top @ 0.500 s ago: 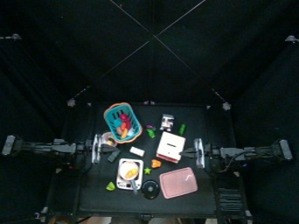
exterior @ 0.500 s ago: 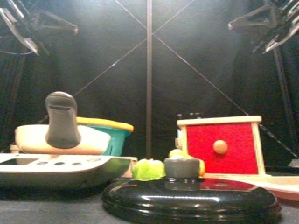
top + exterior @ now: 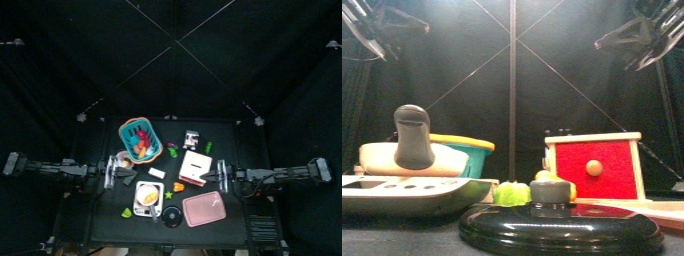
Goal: Grab pan
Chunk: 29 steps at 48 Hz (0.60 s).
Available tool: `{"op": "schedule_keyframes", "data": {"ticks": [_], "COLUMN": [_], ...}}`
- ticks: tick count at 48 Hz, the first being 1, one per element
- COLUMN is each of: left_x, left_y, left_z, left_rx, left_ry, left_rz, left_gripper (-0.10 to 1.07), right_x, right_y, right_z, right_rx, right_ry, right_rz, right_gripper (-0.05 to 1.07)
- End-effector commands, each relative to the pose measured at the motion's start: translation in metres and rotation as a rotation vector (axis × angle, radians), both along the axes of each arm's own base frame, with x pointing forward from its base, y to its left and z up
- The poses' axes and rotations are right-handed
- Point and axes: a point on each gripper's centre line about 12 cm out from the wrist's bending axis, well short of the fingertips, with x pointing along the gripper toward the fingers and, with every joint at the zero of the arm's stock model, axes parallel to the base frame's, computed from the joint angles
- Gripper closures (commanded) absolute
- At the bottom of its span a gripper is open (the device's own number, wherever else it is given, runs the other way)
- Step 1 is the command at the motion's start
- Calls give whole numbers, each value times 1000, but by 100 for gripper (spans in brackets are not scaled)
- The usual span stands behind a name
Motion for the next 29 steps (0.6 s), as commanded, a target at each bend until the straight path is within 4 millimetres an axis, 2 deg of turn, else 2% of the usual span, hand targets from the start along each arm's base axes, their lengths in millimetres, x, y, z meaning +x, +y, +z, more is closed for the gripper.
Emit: {"op": "schedule_keyframes", "data": {"ticks": [1, 12, 29], "left_x": [5, 18, 23], "left_y": [-4, -10, -15], "left_z": [6, -12, -24], "left_rx": [0, 7, 5], "left_ry": [-8, 76, 129], "left_rz": [-20, -41, -60], "left_gripper": [95, 89, 65], "right_x": [7, 9, 10], "right_y": [-1, -1, -2], "right_z": [8, 7, 4], "right_rx": [6, 17, 30], "right_ry": [-15, -8, 3], "right_rz": [-5, -9, -14], "right_gripper": [102, 102, 102]}}
